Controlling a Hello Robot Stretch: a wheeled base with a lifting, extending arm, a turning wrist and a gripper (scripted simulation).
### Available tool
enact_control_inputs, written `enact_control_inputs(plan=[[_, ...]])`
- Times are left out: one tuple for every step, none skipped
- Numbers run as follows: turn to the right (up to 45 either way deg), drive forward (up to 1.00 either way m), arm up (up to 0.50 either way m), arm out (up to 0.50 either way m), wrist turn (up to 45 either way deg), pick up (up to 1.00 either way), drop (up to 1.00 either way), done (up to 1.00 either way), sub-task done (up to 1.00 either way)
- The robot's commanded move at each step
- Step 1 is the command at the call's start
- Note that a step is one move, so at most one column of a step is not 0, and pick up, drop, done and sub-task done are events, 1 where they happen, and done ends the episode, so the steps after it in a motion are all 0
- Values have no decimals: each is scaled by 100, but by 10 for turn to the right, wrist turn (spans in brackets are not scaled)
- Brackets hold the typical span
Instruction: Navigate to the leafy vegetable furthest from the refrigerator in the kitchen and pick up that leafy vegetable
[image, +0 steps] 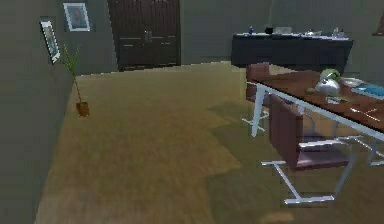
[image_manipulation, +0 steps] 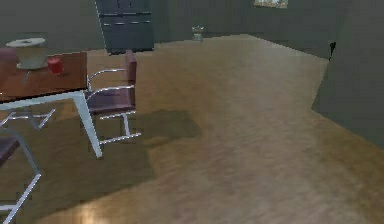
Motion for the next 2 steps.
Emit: enact_control_inputs(plan=[[0, 100, 0, 0, 0, 0, 0, 0, 0], [0, 50, 0, 0, 0, 0, 0, 0, 0]])
